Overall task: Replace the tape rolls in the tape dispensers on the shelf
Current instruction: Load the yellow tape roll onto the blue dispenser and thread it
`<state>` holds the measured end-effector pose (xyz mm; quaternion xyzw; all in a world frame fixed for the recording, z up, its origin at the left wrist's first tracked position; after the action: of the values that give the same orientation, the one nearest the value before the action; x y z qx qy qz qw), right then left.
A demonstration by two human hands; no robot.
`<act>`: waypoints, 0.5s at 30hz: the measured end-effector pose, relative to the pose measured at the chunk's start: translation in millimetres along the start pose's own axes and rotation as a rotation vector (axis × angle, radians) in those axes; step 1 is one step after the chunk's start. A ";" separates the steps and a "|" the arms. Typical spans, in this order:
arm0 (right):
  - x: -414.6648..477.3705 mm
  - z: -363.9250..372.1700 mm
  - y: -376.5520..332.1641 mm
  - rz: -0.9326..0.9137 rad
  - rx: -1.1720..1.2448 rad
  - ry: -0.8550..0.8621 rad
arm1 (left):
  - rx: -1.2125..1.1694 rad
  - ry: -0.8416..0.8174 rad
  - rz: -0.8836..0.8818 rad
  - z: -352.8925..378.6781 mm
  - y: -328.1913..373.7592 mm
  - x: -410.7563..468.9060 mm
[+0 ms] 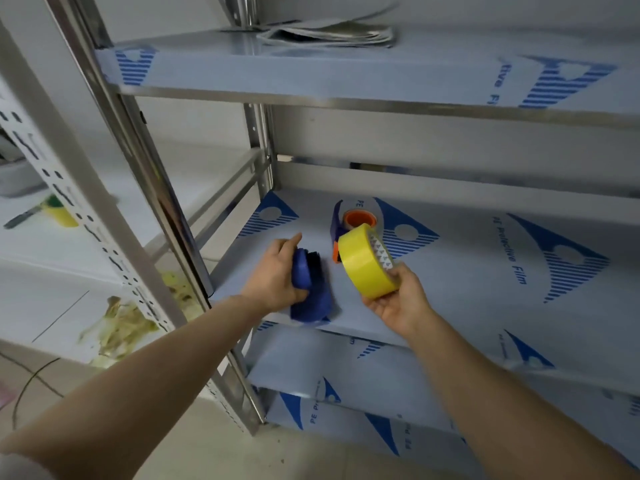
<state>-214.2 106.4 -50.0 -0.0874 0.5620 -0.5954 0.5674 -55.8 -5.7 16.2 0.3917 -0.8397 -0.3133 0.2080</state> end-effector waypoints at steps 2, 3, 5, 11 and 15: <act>-0.1 -1.1 3.6 0.010 0.022 -0.014 | -0.011 0.012 0.015 2.8 -0.5 0.4; 0.0 -2.5 4.1 0.013 0.035 -0.012 | -0.018 0.019 0.029 3.2 0.2 1.4; 0.4 -4.7 2.7 0.009 0.051 -0.004 | -0.019 0.029 0.068 4.5 2.3 6.1; -5.6 4.2 8.4 0.033 0.125 0.040 | -0.065 0.016 0.106 7.4 0.4 17.2; 1.2 9.0 15.9 0.075 0.108 0.072 | -0.167 -0.125 0.086 17.1 -12.3 8.7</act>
<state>-198.7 104.7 -59.6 -0.0141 0.5519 -0.6060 0.5727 -64.7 -12.4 -3.6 0.3165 -0.8379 -0.3969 0.2004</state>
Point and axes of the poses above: each hand's wrist, its own x-axis towards the middle knuckle, its own z-axis out of the palm, y = z × x, the point moved 9 cm from there along x, towards the middle knuckle, and after that the axes turned 12 degrees about -x, right-handed, at the moved point
